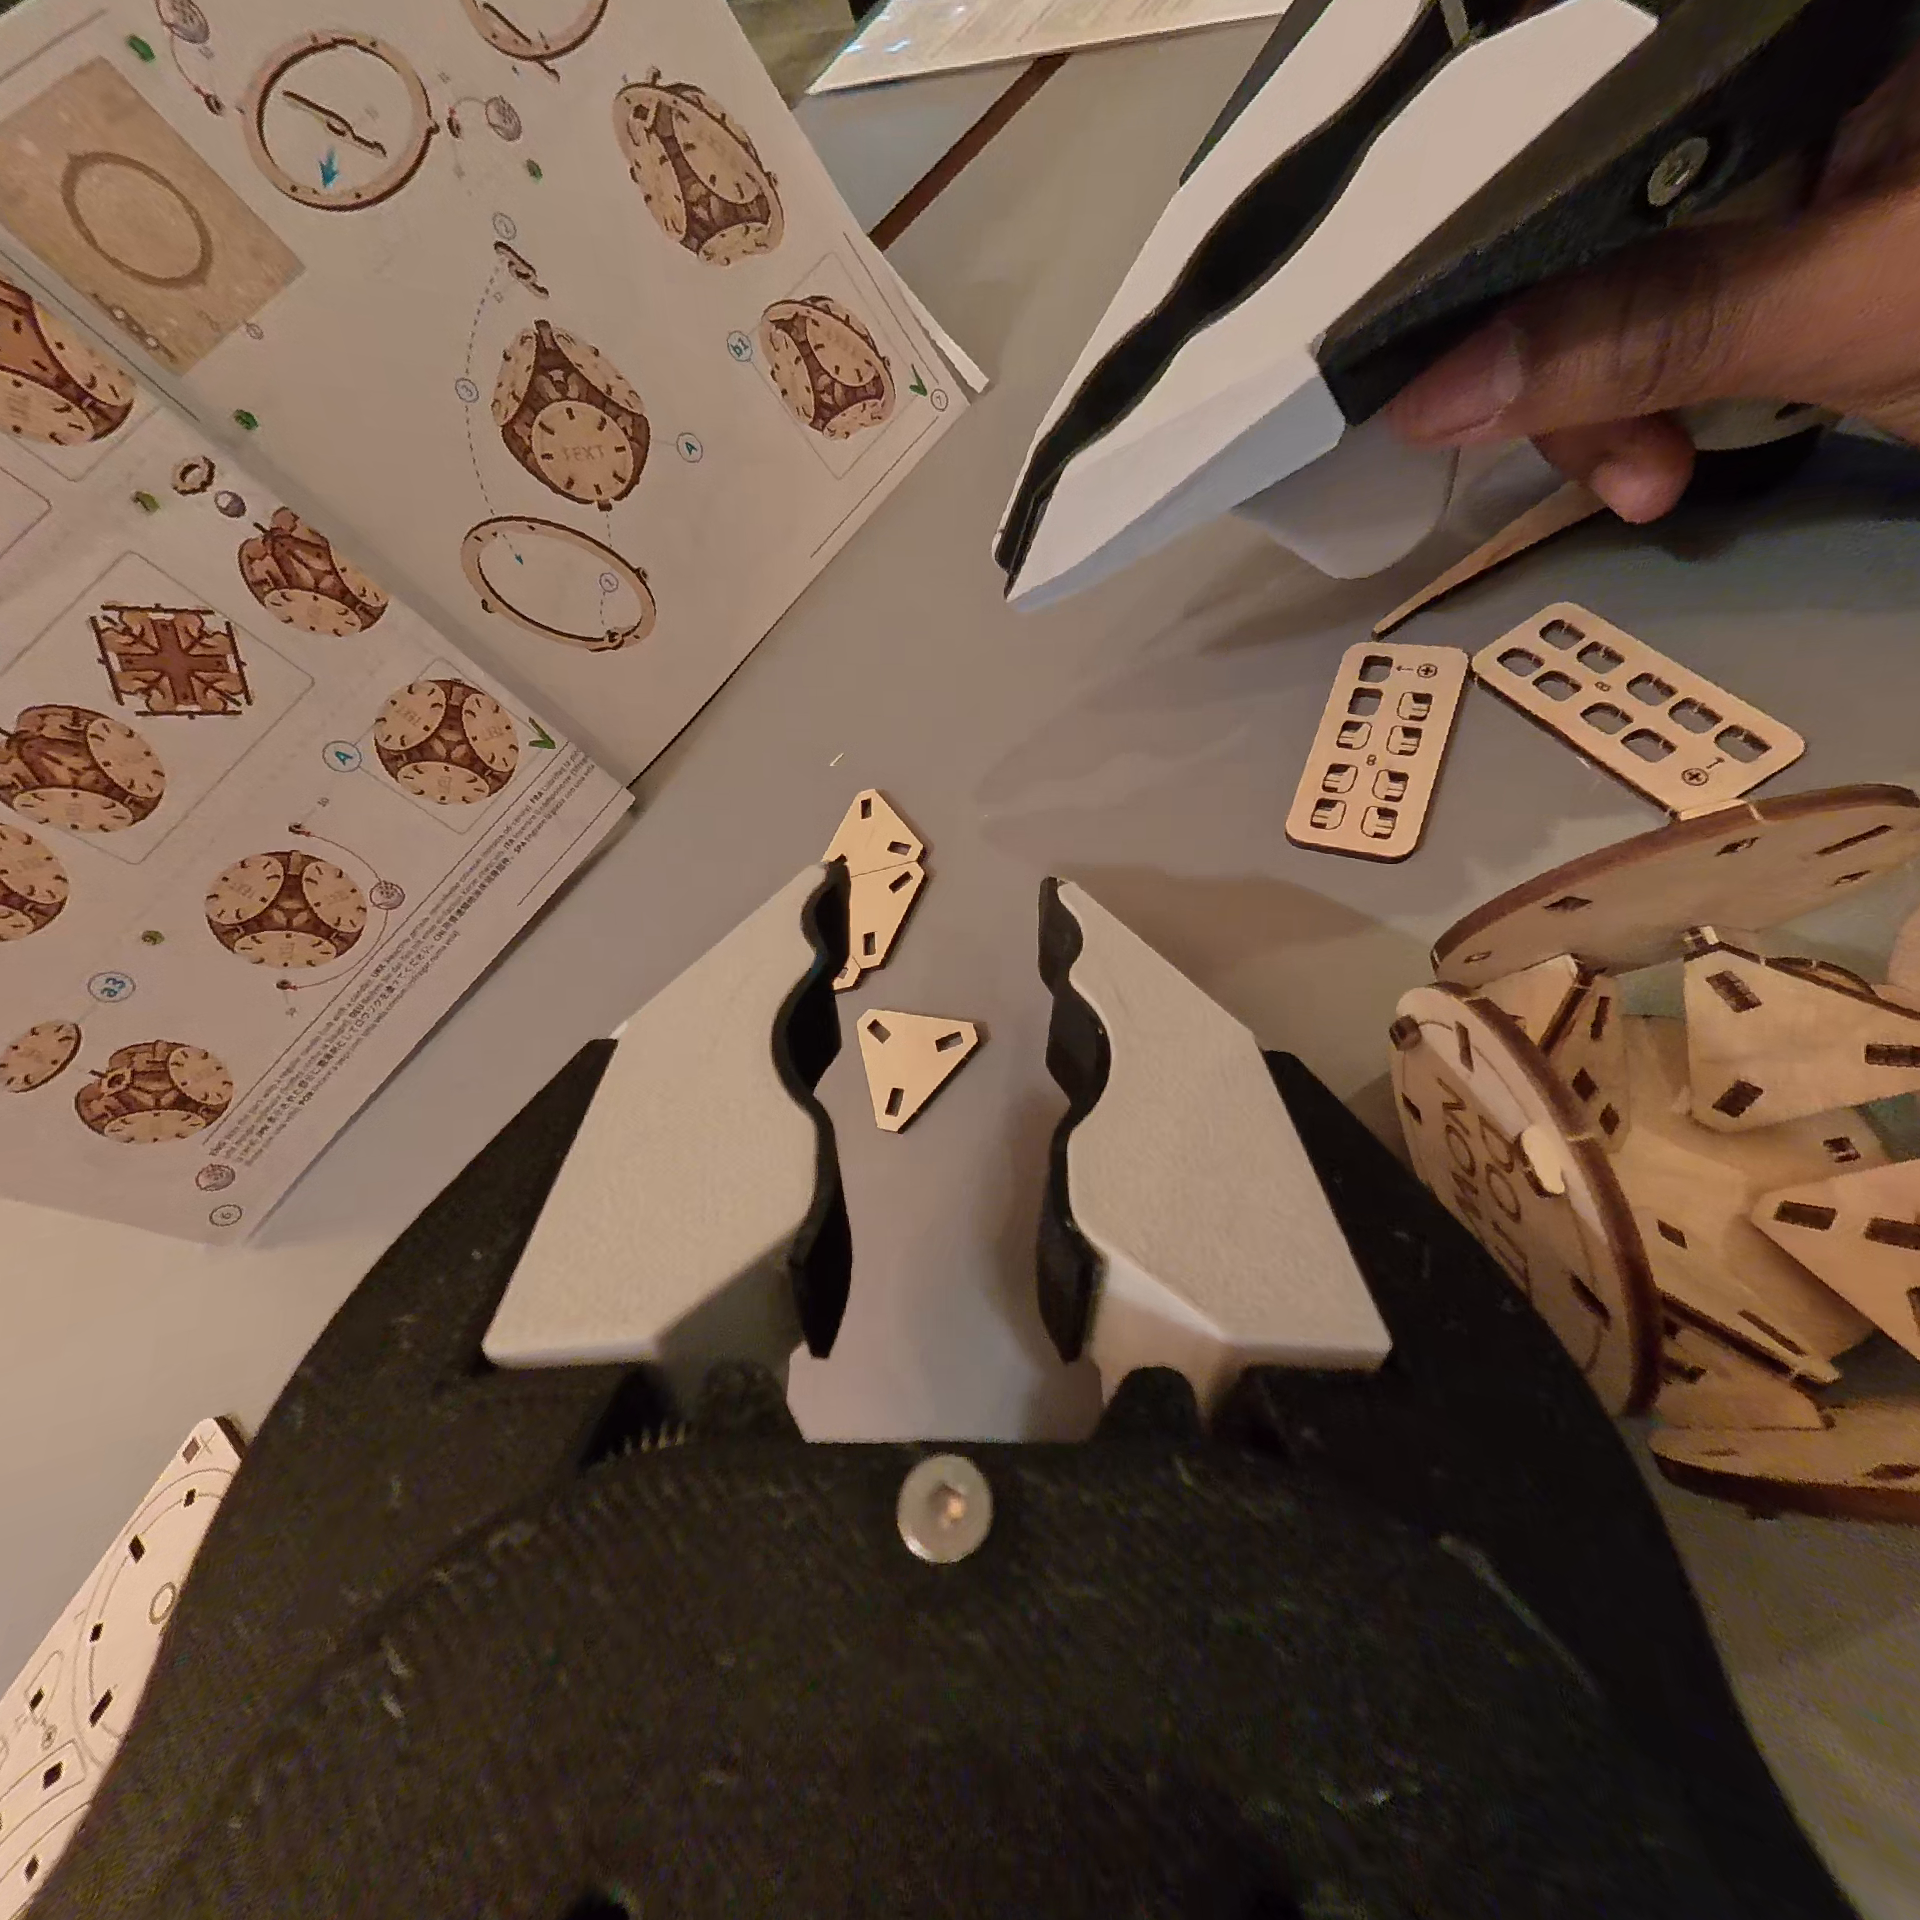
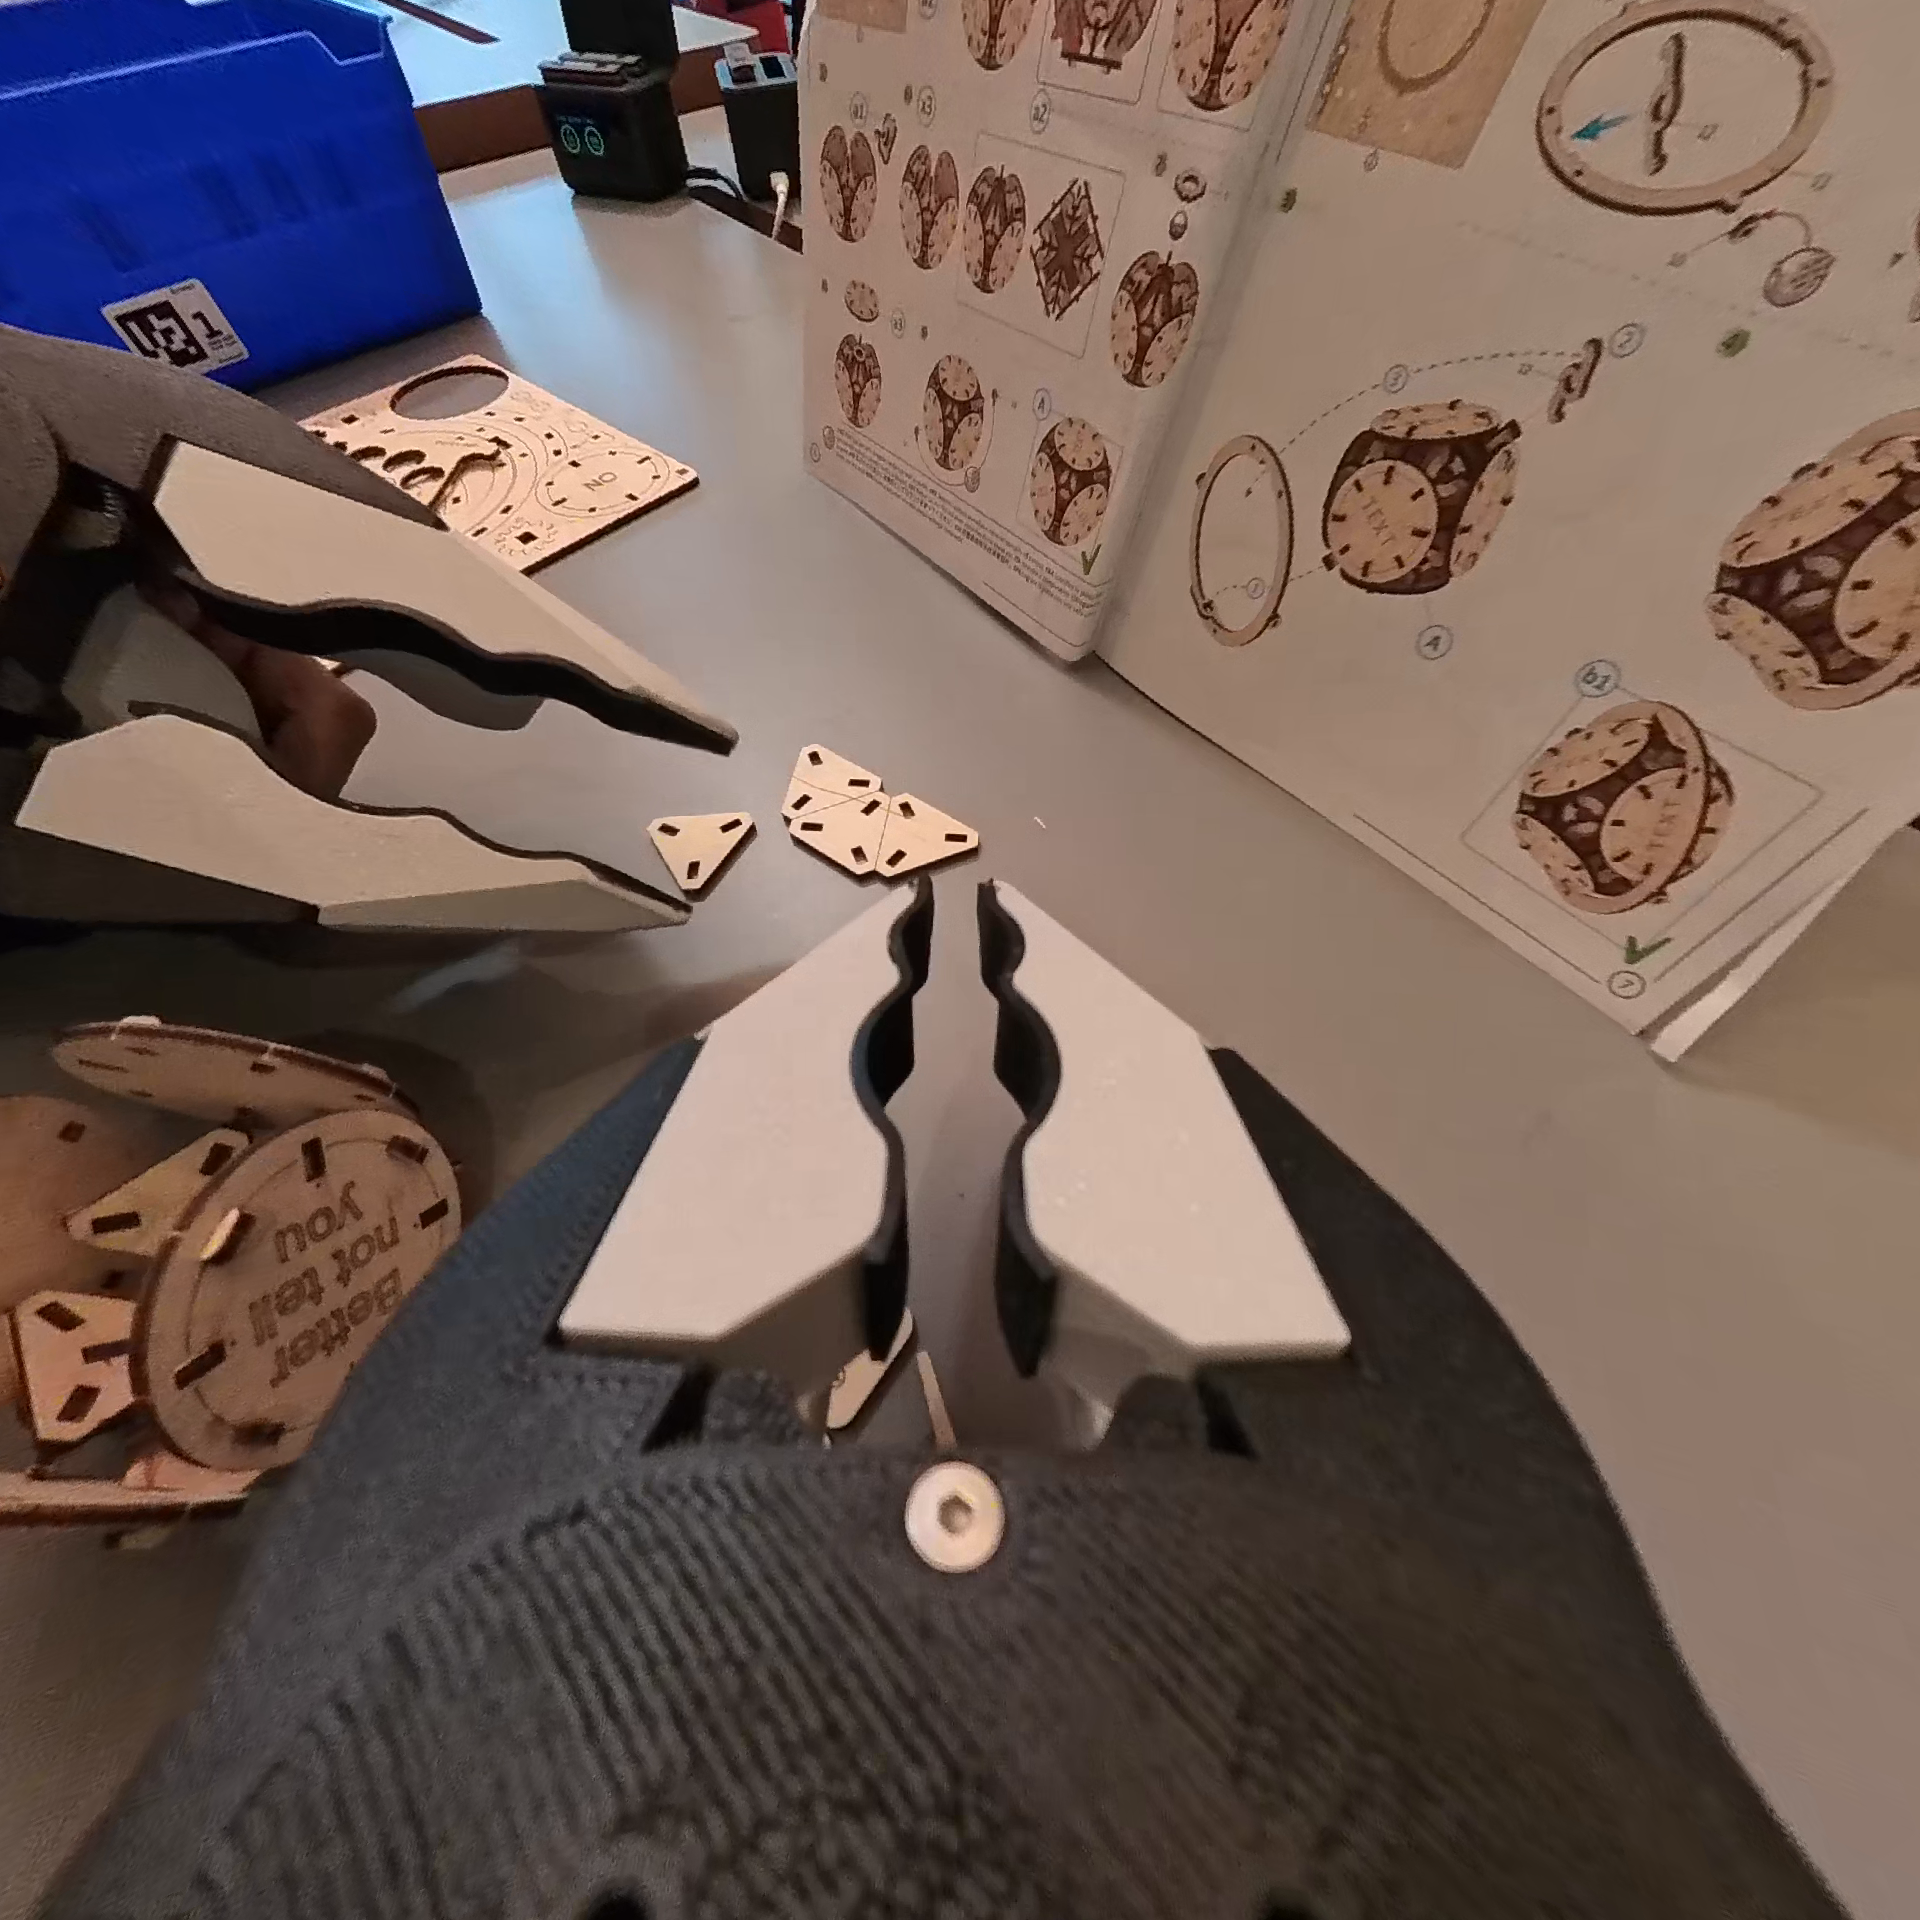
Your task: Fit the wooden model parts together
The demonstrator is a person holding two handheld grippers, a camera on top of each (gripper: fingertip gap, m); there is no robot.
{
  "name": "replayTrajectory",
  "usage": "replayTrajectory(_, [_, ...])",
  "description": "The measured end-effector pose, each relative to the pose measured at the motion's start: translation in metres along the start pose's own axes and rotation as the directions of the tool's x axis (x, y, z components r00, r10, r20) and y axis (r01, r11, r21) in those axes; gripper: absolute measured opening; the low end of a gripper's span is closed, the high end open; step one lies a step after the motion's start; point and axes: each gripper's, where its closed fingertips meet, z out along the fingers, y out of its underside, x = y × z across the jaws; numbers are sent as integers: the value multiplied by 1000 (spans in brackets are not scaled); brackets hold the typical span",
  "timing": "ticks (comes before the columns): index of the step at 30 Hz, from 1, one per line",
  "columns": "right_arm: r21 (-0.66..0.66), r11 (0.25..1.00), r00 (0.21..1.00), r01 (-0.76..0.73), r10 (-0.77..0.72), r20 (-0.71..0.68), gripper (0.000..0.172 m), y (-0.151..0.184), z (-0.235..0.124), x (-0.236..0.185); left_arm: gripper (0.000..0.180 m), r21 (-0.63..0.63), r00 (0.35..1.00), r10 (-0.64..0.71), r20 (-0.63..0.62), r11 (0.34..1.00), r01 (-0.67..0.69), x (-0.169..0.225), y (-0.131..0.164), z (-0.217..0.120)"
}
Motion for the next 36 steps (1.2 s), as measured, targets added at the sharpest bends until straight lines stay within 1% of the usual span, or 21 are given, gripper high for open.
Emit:
replayTrajectory(8, [1, 1000, 1000, 3, -3, -1, 7, 0, 0, 0, 35, -18, 999, 38, 5, 999, -38, 3, 2, 2])
replayTrajectory(29, [-6, 1000, 1000, -18, 18, 14, 8, 0, 1, 0, 36, -41, 998, 70, 1, 997, -70, 7, 5, 5])
replayTrajectory(32, [-6, 1000, 1000, -20, 20, 16, 8, 0, 1, 0, 36, -36, 999, 47, 1, 998, -47, 5, 4, 4])
replayTrajectory(36, [-5, 1000, 1000, -17, 18, 16, 8, 0, 0, 0, 36, -11, 1000, -21, -11, 1000, 21, -1, 1, 1])
